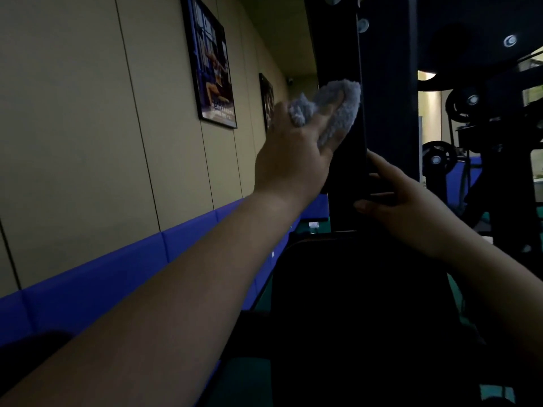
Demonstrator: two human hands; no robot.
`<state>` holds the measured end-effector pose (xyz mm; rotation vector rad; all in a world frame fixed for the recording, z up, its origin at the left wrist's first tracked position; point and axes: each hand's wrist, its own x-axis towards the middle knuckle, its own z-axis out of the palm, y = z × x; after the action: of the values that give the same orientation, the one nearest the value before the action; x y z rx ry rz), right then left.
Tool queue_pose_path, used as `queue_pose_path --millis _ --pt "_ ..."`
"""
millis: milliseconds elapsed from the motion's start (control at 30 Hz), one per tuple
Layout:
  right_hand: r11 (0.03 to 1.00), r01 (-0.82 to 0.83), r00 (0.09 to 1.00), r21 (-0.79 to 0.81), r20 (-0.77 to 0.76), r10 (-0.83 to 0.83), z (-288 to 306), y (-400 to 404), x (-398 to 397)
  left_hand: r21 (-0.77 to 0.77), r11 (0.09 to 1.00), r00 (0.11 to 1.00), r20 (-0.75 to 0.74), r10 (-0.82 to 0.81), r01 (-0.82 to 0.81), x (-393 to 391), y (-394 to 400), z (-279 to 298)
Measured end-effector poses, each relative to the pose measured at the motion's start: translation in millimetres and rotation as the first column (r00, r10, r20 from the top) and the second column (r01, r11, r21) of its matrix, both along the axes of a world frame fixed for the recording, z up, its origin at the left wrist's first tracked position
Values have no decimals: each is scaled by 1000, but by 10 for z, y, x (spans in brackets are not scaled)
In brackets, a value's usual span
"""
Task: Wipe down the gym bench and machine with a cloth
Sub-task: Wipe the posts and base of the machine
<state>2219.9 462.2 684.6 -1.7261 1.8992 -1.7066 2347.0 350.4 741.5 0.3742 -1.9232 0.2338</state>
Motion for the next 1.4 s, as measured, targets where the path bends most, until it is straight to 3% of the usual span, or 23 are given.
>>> queue_pose_path --millis 167,300,400,500,633,767,867,1000,1067,1133,1233,1300,1367,1400 --pt "1000 -7 1000 11 -8 7 17 16 21 6 1000 996 92 -7 7 116 17 -374" --pt "1000 6 1000 -7 -7 -6 -3 27 25 -24 999 997 63 46 -45 74 -19 -28" --pt "1000 -7 1000 -5 0 7 7 34 14 32 999 998 45 40 -42 56 -33 182" --pt "1000 -15 1000 18 -20 15 19 36 0 104 995 997 72 -4 -4 119 -20 38" --pt "1000 14 999 6 -51 -14 12 43 9 249 954 968 227 108 -165 329 -246 -199" --pt "1000 6 999 -9 -45 -6 11 41 27 244 966 996 7 -85 81 381 -90 -322" --pt "1000 28 998 -4 -48 -29 3 28 29 361 911 951 153 -267 198 377 137 -388" --pt "999 52 995 -2 -80 -53 2 53 57 341 940 950 293 -112 6 599 152 -285" --pt "998 65 991 0 -114 -64 5 75 83 358 931 952 255 -172 73 627 223 -248" --pt "998 63 990 -10 -126 -64 9 100 110 362 924 919 308 -245 125 543 318 -295" --pt "998 60 992 -16 -107 -61 16 125 118 302 953 873 464 -154 7 440 346 -447" --pt "999 49 994 -6 -100 -49 11 121 112 193 975 848 531 -10 -109 523 241 -410" --pt "999 36 996 3 -87 -36 10 113 103 57 972 824 544 160 -226 645 105 -319" --pt "999 33 996 5 -81 -32 7 111 100 80 972 846 512 149 -219 681 60 -291"
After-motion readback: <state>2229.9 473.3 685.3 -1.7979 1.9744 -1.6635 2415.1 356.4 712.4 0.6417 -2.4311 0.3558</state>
